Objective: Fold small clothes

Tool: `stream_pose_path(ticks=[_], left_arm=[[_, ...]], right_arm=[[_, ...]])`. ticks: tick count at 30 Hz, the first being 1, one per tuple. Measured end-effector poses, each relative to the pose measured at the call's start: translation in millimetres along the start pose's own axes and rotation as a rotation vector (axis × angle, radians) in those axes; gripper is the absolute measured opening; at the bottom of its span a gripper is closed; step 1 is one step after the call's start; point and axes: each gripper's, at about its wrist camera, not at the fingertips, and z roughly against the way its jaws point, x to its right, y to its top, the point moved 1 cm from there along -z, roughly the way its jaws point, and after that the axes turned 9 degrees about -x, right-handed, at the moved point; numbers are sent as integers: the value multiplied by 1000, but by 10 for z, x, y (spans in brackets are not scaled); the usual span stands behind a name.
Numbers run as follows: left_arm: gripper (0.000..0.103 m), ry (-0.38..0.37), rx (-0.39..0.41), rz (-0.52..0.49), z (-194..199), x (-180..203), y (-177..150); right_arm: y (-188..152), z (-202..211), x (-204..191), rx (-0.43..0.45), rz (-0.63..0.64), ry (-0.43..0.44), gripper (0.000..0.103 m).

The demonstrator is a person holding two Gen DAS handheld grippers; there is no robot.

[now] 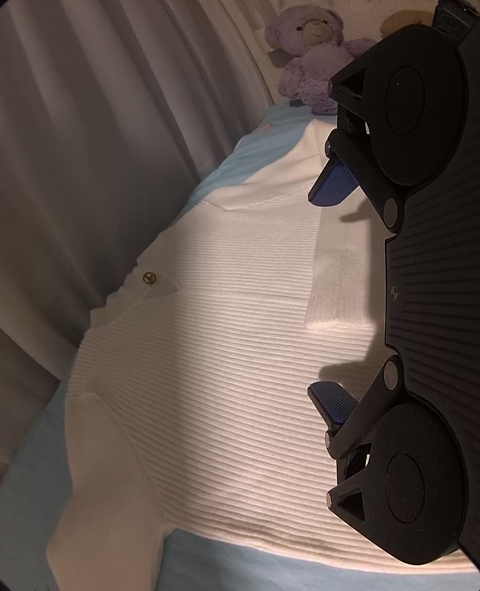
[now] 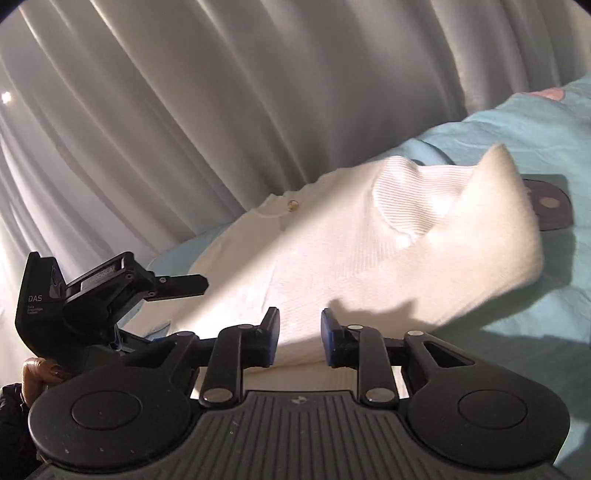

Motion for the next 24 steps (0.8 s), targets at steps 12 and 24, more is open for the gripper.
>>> stream_pose_path(ticks=[12,24], left_arm=[[19,35,-98,-56,-326,40,14],[8,245,220,-175,399,109,597]], right_arm=[[-215,46,130,-12,-161,-10,36],[47,109,208,32,-126,-172,36]])
